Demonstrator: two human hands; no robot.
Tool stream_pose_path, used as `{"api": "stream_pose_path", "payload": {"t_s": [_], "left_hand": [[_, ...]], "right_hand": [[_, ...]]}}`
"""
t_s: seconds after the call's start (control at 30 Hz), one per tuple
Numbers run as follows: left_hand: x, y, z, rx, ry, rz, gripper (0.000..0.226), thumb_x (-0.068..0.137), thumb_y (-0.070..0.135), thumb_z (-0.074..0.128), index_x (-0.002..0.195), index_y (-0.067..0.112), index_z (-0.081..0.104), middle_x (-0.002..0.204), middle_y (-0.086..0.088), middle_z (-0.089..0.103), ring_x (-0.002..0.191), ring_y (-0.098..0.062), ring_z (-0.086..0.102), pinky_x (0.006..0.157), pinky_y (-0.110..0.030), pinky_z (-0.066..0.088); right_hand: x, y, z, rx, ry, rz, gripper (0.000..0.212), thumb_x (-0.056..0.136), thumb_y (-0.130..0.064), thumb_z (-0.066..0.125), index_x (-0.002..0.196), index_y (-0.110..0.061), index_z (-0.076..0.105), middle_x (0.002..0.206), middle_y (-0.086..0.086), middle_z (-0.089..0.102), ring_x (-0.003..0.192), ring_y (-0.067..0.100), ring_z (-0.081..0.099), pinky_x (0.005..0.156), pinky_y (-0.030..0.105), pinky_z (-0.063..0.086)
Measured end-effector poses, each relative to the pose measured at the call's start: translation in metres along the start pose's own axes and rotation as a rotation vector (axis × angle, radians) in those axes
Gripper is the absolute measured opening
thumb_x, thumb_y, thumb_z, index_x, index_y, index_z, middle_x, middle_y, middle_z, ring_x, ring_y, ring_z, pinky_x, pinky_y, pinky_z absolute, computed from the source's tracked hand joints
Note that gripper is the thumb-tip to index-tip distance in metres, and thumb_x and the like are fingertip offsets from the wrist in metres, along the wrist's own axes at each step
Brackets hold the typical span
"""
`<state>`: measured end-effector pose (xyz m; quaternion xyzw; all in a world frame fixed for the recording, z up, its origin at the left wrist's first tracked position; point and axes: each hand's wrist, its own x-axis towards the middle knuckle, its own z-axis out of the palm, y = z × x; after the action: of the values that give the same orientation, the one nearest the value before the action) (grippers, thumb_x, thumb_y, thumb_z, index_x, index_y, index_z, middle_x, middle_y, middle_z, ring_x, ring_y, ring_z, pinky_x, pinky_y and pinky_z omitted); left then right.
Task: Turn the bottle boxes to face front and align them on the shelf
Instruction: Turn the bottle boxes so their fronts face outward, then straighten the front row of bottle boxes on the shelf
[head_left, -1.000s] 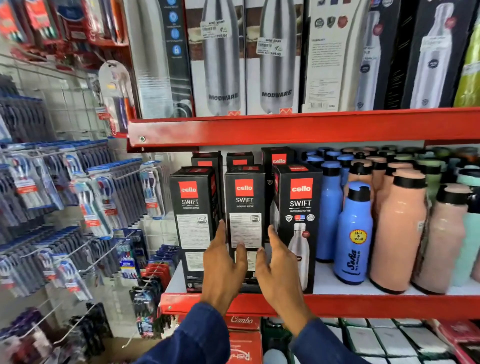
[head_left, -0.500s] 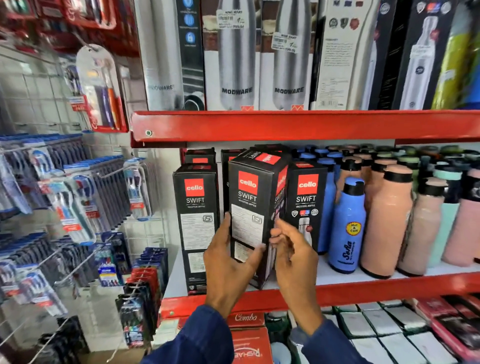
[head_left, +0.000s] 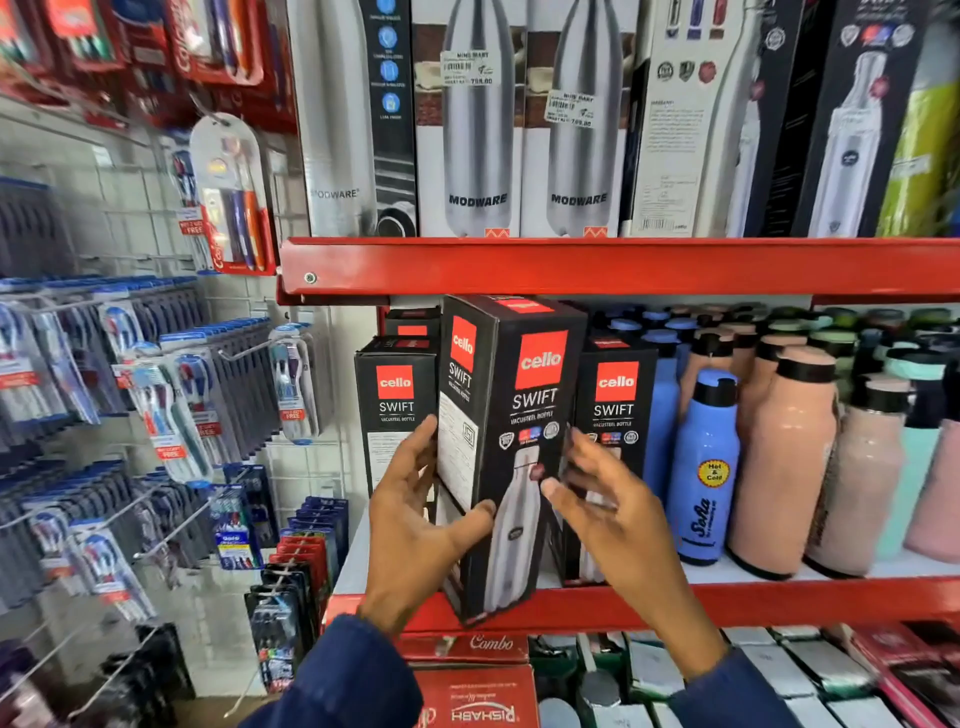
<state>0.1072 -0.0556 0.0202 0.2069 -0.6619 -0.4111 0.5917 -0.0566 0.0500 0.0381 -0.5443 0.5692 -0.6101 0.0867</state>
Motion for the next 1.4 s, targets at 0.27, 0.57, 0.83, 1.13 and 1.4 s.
{"api": "stream_pose_path", "payload": {"t_s": [0.27,0.57,0.83,1.13,1.4], "left_hand": [[0.004,-0.011,0.009,0.092,-0.218,0.015,0.073,0.090,-0.004,0.058,0.153,0.020,0.031,0.152,0.007,0.049,0.140,-0.006,0.045,0.118,-0.036,0.038],[0.014,-0.048,0.019,0.353,-0.192,-0.009,0.071,0.096,0.005,0.055,0.154,0.035,0.026,0.143,0.012,0.059,0.128,0.001,0.056,0.113,-0.033,0.045],[0.017,-0.059,0.027,0.462,-0.134,-0.052,0.060,0.098,0.009,0.055,0.152,0.025,0.036,0.126,0.017,0.060,0.111,0.000,0.062,0.086,0.008,0.036],[0.008,-0.043,0.024,0.465,-0.142,-0.118,0.047,0.098,0.021,0.058,0.143,0.011,0.048,0.119,0.018,0.055,0.117,-0.006,0.061,0.081,0.007,0.036],[-0.014,-0.014,-0.022,0.470,0.411,0.034,0.004,0.090,0.023,0.067,0.092,0.026,0.070,0.083,0.010,0.073,0.073,-0.007,0.067,0.066,-0.035,0.060]], "right_hand": [[0.007,0.015,0.013,-0.005,0.048,-0.055,0.048,0.083,-0.009,0.070,0.101,-0.051,0.053,0.085,-0.051,0.060,0.093,-0.027,0.054,0.074,-0.004,0.042],[0.021,0.051,0.033,-0.137,0.099,-0.025,0.047,0.090,-0.012,0.061,0.135,-0.019,0.051,0.120,-0.008,0.067,0.106,-0.005,0.063,0.091,0.010,0.048],[0.023,0.068,0.042,-0.274,-0.005,0.080,0.053,0.093,-0.017,0.056,0.143,-0.016,0.038,0.126,0.006,0.064,0.108,0.015,0.063,0.082,0.004,0.039],[0.016,0.063,0.039,-0.164,0.060,0.117,0.056,0.088,-0.008,0.061,0.141,-0.015,0.043,0.136,0.003,0.058,0.123,0.012,0.055,0.097,0.012,0.043],[-0.003,0.012,0.073,-0.017,0.172,-0.072,0.030,0.089,-0.010,0.058,0.111,-0.028,0.066,0.106,-0.015,0.070,0.098,-0.003,0.065,0.084,0.015,0.053]]}}
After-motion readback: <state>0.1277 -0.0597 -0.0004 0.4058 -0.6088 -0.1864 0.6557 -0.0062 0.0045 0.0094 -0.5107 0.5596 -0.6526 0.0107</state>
